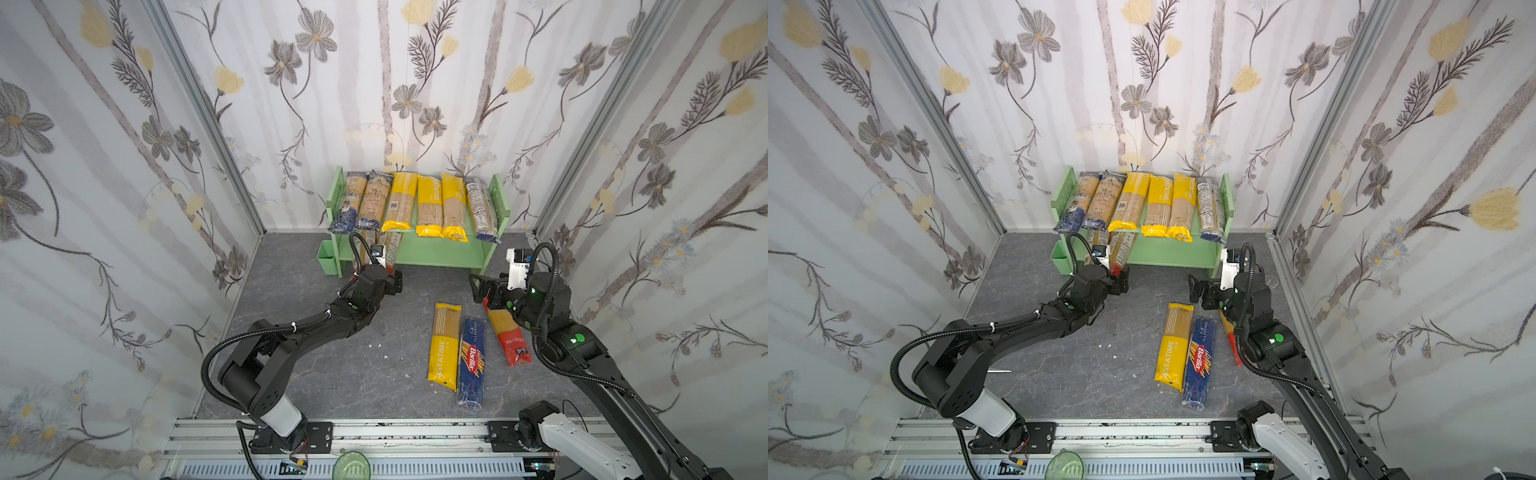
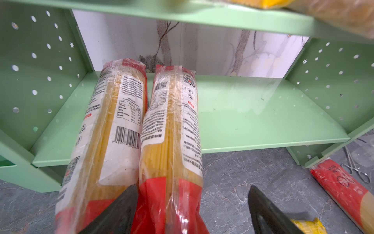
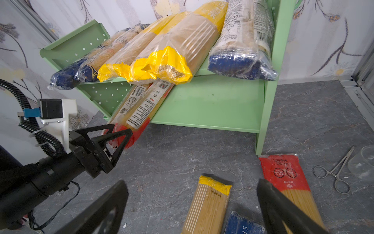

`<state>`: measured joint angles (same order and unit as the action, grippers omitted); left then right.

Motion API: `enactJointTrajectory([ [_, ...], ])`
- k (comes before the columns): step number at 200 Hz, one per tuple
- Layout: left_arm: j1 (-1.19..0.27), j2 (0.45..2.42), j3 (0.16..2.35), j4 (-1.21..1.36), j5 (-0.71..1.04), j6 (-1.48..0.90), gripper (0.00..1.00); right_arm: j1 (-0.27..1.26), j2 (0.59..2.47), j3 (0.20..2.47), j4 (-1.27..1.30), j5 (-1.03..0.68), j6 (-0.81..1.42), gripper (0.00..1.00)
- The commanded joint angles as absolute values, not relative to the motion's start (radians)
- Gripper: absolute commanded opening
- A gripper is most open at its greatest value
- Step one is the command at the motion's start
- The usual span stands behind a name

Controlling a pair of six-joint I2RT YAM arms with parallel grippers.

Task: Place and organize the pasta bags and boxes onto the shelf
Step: 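Stand the pack beside the other white-and-red pack at the lower shelf, release, then move the left gripper back to the yellow PASTATIME pack on the table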

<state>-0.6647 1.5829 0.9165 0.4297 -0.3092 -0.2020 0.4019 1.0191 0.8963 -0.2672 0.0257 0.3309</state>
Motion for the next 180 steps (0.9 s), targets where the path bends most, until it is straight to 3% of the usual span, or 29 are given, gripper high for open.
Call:
enactJointTrajectory([
  [1,-0.667,1.544,0.891,0.471,-0.284,-0.223,0.88,0.401,1.013,0.919,-0.274,0.060,0.310,1.00],
  [108,-0.713,1.263,0.689,0.449,-0.237,-0.339,0.95,0.436,0.958,0.872,-0.392,0.135,0.376,1.00],
  [180,-0.951,1.243,0.633,0.342,-0.276,-0.453,1.00,0.547,0.888,0.825,-0.466,0.236,0.468,1.00],
])
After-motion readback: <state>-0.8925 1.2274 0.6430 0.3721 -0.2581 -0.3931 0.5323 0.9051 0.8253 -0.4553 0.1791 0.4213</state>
